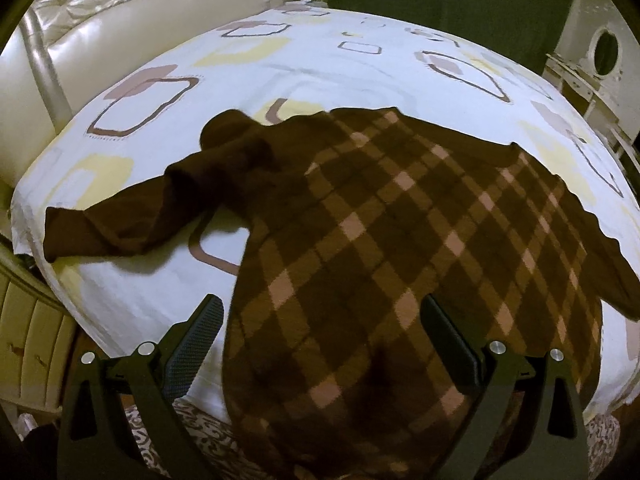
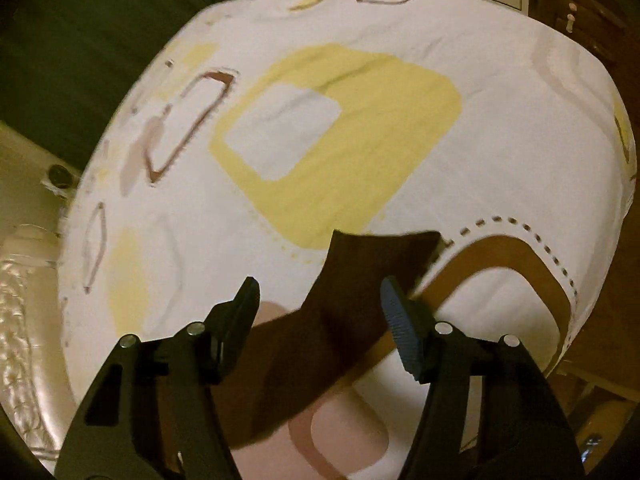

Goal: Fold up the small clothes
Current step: 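Grasp the sweater's sleeve cuff with the right gripper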

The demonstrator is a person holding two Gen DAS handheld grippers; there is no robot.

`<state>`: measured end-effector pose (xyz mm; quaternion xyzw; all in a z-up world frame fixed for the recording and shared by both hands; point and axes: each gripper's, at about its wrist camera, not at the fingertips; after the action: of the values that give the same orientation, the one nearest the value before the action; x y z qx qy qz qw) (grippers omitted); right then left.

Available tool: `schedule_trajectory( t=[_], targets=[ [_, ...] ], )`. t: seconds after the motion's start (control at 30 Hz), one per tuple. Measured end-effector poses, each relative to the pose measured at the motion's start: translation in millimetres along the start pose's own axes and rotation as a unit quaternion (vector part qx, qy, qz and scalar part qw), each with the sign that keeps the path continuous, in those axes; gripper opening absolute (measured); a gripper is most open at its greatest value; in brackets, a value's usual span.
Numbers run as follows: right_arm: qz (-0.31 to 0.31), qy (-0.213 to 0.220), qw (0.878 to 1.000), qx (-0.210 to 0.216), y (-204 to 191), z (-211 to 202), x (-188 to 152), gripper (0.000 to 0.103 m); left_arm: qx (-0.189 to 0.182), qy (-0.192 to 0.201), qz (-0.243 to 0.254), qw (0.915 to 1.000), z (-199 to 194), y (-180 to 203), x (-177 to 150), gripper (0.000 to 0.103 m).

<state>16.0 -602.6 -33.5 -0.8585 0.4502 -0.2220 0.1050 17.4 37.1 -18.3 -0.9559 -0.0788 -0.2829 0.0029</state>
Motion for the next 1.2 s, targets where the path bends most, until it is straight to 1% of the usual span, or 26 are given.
schedule_trajectory(
  t=[0.07, 0.1, 0.13, 0.2, 0.23, 0.27, 0.3, 0.33, 0.37, 0.43, 0.47, 0.57, 0.63, 0.73, 0.8, 0.83, 0.9, 0.93, 0.97, 1.0, 1.03, 1.07, 1.1, 1.13, 1.17, 1.2],
  targets=[
    [0.005, -0.003, 1.0, -0.022, -5.5, 13.3, 6.7, 0.063, 0.004, -0.007, -0.003, 1.0, 3.2, -2.3, 0.0, 0.098],
    [0.003, -0.005, 0.999, -0.033, -8.1, 18.6, 8.7, 0.063, -0.003, -0.012, -0.009, 0.9999, 6.0, -2.2, 0.8, 0.098],
    [-0.001, -0.008, 0.999, -0.049, -10.5, 25.1, 10.7, 0.063, -0.002, -0.014, -0.009, 0.9999, 7.5, -3.2, 0.8, 0.098],
    [-0.005, -0.015, 0.997, -0.076, -14.8, 36.2, 12.3, 0.061, 0.001, -0.018, -0.012, 0.9998, 10.1, -5.2, 0.5, 0.098],
    [-0.006, -0.02, 0.996, -0.084, -14.4, 41.0, 12.4, 0.053, 0.002, -0.019, -0.012, 0.9997, 10.3, -5.6, 0.1, 0.098],
    [-0.007, -0.026, 0.995, -0.094, -12.3, 45.7, 12.1, 0.044, 0.003, -0.019, -0.012, 0.9997, 10.7, -6.3, -0.2, 0.098],
    [-0.007, -0.023, 0.995, -0.101, -10.1, 46.8, 12.0, 0.038, 0.002, -0.022, -0.013, 0.9997, 11.6, -6.4, -0.4, 0.098],
    [-0.007, -0.019, 0.994, -0.103, -7.1, 44.9, 11.2, 0.024, 0.001, -0.024, -0.014, 0.9996, 11.9, -6.1, -0.5, 0.098],
    [-0.004, -0.016, 0.996, -0.091, -4.0, 42.0, 10.4, 0.014, 0.0, -0.024, -0.014, 0.9996, 11.9, -6.1, -0.6, 0.098],
    [0.014, -0.01, 0.999, -0.043, 6.7, 30.8, 7.2, 0.011, -0.001, -0.023, -0.014, 0.9996, 10.8, -5.6, -1.0, 0.098],
    [0.022, 0.002, 1.0, -0.014, 13.9, 19.9, 4.1, 0.008, -0.001, -0.022, -0.012, 0.9997, 9.7, -5.8, -1.1, 0.098],
    [0.024, 0.037, 0.998, 0.036, 36.5, -10.9, -9.5, 0.005, -0.005, -0.02, -0.013, 0.9997, 9.1, -5.7, -1.9, 0.098],
    [0.034, 0.056, 0.995, 0.073, 58.0, -27.6, -20.8, 0.005, -0.009, -0.019, -0.015, 0.9997, 8.2, -6.1, -2.4, 0.098],
    [0.051, 0.069, 0.993, 0.086, 95.9, -40.9, -41.0, 0.005, -0.013, -0.02, -0.014, 0.9996, 7.4, -4.1, -3.7, 0.098],
    [0.059, 0.055, 0.993, 0.082, 123.9, -35.5, -55.0, 0.005, -0.017, -0.021, -0.014, 0.9995, 6.7, -2.5, -4.2, 0.098],
    [0.068, 0.047, 0.993, 0.081, 131.3, -29.6, -58.1, 0.006, -0.019, -0.021, -0.013, 0.9995, 6.5, -1.3, -4.4, 0.098],
    [0.092, 0.027, 0.992, 0.083, 155.2, -23.2, -66.9, 0.008, -0.021, -0.02, -0.01, 0.9995, 5.0, 0.9, -4.3, 0.098],
    [0.103, 0.029, 0.991, 0.08, 166.1, -26.7, -71.1, 0.01, -0.021, -0.018, -0.009, 0.9996, 4.0, 1.6, -4.0, 0.098],
    [0.113, 0.039, 0.99, 0.081, 176.5, -30.9, -71.7, 0.021, -0.022, -0.016, -0.009, 0.9996, 2.6, 1.9, -3.6, 0.098],
    [0.119, 0.05, 0.988, 0.084, 182.7, -35.5, -71.0, 0.028, -0.022, -0.014, -0.008, 0.9996, 1.5, 2.2, -3.3, 0.098],
    [0.122, 0.064, 0.987, 0.087, 187.3, -41.7, -67.8, 0.038, -0.022, -0.013, -0.008, 0.9996, 1.0, 2.8, -3.0, 0.098],
    [0.119, 0.073, 0.986, 0.093, 186.0, -43.6, -64.8, 0.041, -0.021, -0.012, -0.007, 0.9997, 0.7, 3.1, -3.0, 0.098],
    [0.114, 0.08, 0.985, 0.102, 185.5, -46.6, -61.3, 0.042, -0.02, -0.011, -0.008, 0.9997, 0.6, 2.7, -2.7, 0.098],
    [0.105, 0.085, 0.984, 0.114, 182.4, -48.1, -57.1, 0.046, -0.019, -0.012, -0.009, 0.9997, 0.5, 3.0, -3.0, 0.098],
    [0.095, 0.088, 0.984, 0.126, 178.4, -48.2, -51.8, 0.049, -0.019, -0.012, -0.01, 0.9997, 0.6, 2.8, -3.4, 0.098],
    [0.087, 0.087, 0.983, 0.134, 174.5, -46.1, -47.7, 0.051, -0.018, -0.013, -0.01, 0.9997, 0.7, 2.4, -3.8, 0.098]
  ],
)
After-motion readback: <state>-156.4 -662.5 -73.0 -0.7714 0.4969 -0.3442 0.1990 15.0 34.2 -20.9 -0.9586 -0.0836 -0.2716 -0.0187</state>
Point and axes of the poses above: each gripper's, at about its wrist camera, not at the fingertips, and z roughly the way its jaws point, y to its right, x to its top, and after that the axes turned 1 degree about -x, right-handed
